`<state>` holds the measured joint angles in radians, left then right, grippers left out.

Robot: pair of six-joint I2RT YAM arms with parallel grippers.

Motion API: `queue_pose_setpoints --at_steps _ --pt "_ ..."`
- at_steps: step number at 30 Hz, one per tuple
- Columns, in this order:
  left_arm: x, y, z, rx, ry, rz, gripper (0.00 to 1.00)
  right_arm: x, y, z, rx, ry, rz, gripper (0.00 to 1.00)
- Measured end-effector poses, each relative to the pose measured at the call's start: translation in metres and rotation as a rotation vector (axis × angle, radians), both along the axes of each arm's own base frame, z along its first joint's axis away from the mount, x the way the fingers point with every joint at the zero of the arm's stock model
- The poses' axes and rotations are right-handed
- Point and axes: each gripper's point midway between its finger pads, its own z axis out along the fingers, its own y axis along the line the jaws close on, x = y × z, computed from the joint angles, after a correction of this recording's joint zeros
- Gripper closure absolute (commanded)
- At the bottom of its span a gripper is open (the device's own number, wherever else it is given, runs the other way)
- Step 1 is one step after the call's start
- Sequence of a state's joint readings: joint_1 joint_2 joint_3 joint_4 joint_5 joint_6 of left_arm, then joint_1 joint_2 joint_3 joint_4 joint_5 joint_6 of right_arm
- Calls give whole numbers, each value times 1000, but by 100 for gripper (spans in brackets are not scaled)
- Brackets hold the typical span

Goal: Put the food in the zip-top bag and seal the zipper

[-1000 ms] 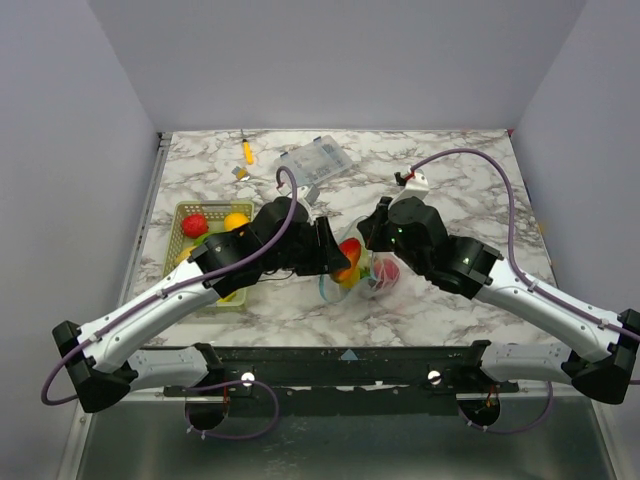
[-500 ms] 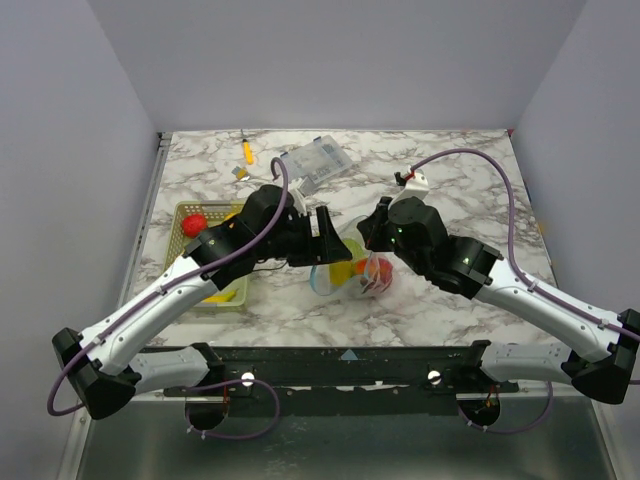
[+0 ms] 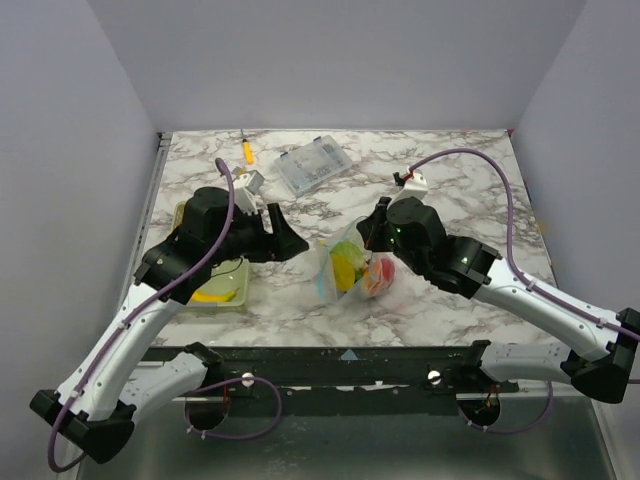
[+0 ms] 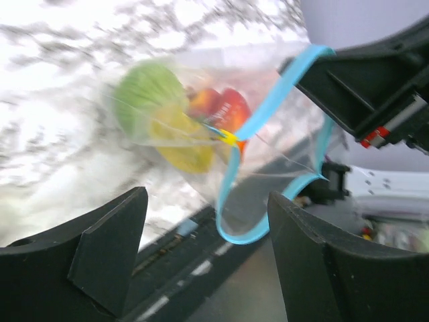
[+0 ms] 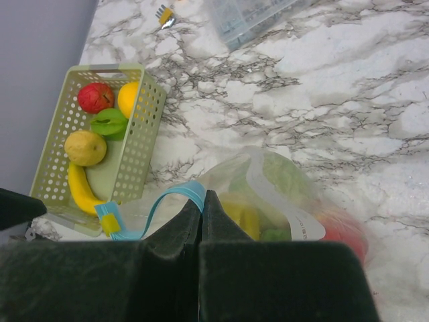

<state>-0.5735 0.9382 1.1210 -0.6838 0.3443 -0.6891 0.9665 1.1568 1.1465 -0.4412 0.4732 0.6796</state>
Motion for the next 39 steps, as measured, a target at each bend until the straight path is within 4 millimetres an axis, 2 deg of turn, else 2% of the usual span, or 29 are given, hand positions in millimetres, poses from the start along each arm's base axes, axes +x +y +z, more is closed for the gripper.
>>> queue_pose_setpoints --at_steps 4,8,11,16,21,25,31,36,39 --pt "20 32 3 58 -91 115 22 0 0 -1 -1 1 0 99" --pt "46 66 -13 127 -119 262 17 0 0 -3 -3 2 0 99" --pt "72 102 -40 149 -71 432 17 0 0 -3 -3 2 0 99" --pt "104 147 -77 125 82 674 17 0 0 -4 -5 3 0 99" --pt "133 164 -111 121 237 797 19 0 0 -4 -5 3 0 99" --pt "151 170 -137 152 296 842 19 0 0 -4 -5 3 0 99" --pt "169 177 -164 191 335 877 19 0 0 -4 -5 3 0 99" --pt "190 185 -190 231 440 932 21 0 0 -4 -5 4 0 99" --pt "192 189 -197 233 486 984 22 0 0 -4 -5 4 0 99"
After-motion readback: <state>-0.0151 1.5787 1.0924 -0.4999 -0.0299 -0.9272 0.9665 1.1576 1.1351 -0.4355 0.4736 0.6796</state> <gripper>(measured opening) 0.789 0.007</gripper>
